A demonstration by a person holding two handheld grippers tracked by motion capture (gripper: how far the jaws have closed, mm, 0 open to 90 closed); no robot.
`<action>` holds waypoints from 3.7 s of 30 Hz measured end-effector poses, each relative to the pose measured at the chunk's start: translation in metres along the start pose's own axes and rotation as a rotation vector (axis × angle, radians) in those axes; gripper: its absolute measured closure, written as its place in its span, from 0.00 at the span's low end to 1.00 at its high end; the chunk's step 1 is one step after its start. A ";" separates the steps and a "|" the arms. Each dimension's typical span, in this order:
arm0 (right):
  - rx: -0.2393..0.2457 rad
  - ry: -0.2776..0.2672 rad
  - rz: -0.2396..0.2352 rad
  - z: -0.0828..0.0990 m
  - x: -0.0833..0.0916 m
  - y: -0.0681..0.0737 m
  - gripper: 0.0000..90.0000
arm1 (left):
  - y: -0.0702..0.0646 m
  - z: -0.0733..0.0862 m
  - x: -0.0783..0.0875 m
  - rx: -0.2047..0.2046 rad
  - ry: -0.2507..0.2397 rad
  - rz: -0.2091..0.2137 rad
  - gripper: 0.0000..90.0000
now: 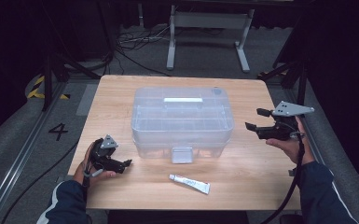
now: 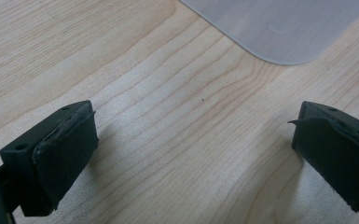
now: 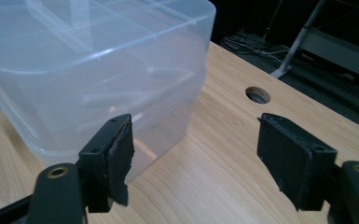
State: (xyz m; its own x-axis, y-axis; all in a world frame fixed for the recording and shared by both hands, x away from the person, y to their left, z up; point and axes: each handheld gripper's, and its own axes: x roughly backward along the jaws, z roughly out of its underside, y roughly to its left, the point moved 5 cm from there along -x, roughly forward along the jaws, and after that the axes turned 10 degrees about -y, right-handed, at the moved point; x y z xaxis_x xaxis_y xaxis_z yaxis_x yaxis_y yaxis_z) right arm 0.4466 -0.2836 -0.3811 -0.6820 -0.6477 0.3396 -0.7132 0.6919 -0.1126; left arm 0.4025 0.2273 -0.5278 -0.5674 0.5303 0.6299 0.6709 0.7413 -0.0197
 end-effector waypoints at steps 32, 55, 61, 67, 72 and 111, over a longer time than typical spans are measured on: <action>0.102 -0.039 -0.109 -0.063 -0.037 0.031 0.39 | 0.000 0.000 0.000 -0.001 0.006 -0.003 0.00; 0.165 0.037 -0.217 -0.091 -0.093 0.064 0.58 | -0.039 -0.066 0.022 -0.091 -0.174 0.027 0.22; 0.186 0.068 -0.242 -0.095 -0.106 0.072 0.61 | -0.045 -0.075 0.016 -0.140 -0.158 0.022 0.23; 0.196 0.090 -0.236 -0.096 -0.114 0.076 0.69 | -0.046 -0.077 0.014 -0.153 -0.151 0.009 0.20; 0.206 0.102 -0.229 -0.096 -0.119 0.077 0.79 | -0.045 -0.079 0.011 -0.147 -0.149 0.010 0.19; 0.149 0.186 -0.211 -0.117 -0.121 0.070 0.83 | -0.035 -0.082 0.060 -0.111 -0.291 0.048 0.70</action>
State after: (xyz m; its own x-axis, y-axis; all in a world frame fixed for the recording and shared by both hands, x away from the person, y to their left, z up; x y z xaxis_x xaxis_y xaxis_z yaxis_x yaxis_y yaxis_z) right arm 0.4979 -0.1194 -0.3209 -0.4847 -0.6933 0.5333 -0.8611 0.4852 -0.1520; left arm 0.3848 0.1995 -0.4258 -0.6363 0.6708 0.3811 0.7388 0.6720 0.0508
